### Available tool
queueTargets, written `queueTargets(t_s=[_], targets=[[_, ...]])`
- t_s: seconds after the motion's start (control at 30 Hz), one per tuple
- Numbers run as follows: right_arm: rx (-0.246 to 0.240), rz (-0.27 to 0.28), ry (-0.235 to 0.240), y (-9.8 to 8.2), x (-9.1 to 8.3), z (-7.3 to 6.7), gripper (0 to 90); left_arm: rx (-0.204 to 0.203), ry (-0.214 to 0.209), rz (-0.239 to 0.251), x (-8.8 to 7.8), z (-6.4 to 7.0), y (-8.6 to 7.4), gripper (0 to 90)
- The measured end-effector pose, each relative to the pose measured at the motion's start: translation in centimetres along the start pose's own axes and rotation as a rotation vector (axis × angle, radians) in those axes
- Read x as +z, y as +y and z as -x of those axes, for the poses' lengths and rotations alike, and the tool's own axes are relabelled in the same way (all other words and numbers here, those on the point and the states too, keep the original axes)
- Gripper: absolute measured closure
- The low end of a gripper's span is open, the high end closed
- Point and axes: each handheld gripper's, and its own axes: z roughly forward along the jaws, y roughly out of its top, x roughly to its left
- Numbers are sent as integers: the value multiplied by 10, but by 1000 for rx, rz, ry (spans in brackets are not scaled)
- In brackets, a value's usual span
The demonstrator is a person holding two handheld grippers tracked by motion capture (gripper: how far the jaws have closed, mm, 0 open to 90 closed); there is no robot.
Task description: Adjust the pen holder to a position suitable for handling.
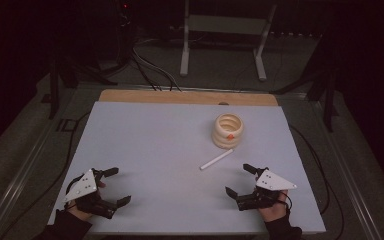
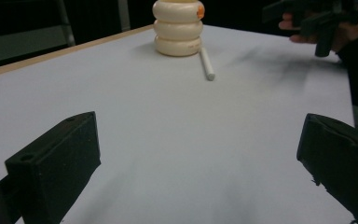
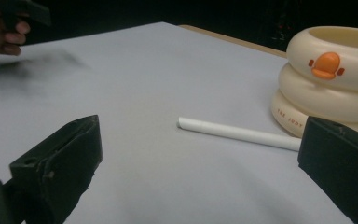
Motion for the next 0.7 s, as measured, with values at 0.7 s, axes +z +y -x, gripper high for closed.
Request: queueTargets(t_s=[0.7], targets=[[50, -42, 113, 24, -2, -11, 0, -11, -4, -2, 0, 1, 2, 2]])
